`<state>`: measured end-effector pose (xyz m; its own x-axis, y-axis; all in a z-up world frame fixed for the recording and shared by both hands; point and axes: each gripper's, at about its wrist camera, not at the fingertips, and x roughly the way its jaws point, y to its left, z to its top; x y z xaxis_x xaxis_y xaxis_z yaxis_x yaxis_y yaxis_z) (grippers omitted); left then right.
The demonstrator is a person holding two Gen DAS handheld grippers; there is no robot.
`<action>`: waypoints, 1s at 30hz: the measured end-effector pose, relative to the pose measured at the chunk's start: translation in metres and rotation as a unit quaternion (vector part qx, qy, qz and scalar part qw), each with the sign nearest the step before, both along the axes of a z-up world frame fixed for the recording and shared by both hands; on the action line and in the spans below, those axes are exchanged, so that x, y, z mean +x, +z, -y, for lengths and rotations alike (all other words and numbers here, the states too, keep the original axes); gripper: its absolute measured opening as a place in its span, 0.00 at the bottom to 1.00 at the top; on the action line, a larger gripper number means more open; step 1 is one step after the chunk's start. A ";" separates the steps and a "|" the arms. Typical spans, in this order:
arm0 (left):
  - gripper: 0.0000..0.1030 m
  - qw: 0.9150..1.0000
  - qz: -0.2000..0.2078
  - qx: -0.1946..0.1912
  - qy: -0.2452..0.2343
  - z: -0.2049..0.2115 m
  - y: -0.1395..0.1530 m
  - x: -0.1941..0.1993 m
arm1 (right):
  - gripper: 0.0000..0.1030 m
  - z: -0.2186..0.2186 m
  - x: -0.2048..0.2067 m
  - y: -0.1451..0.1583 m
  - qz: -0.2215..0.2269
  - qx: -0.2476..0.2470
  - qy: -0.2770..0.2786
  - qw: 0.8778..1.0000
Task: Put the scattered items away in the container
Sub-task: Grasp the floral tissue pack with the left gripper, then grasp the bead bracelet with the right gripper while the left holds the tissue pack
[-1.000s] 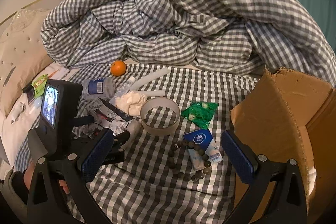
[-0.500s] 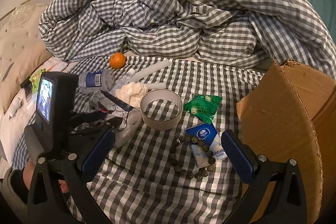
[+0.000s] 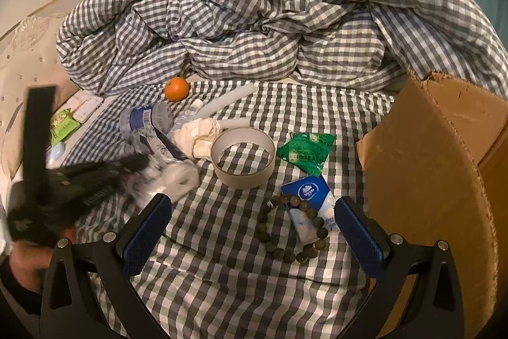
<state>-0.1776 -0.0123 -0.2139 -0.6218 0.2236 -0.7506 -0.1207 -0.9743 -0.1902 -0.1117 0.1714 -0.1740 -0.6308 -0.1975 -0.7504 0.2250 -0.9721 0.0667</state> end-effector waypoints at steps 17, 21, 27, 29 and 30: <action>0.02 0.999 -0.033 0.012 0.039 0.047 0.037 0.018 | 0.69 0.003 -0.033 -0.062 0.086 -0.033 0.019 0.996; 0.02 0.999 -0.035 0.012 0.040 0.050 0.037 0.018 | 0.61 0.004 -0.040 -0.077 0.102 -0.014 0.014 0.995; 0.02 0.998 -0.032 0.018 0.041 0.051 0.037 0.017 | 0.30 0.009 -0.048 -0.090 0.112 0.018 0.010 0.994; 0.02 0.998 -0.031 0.020 0.041 0.051 0.037 0.017 | 0.20 0.009 -0.049 -0.089 0.110 0.020 0.013 0.994; 0.02 0.998 -0.031 0.021 0.043 0.051 0.037 0.017 | 0.17 0.010 -0.049 -0.089 0.110 0.025 0.016 0.994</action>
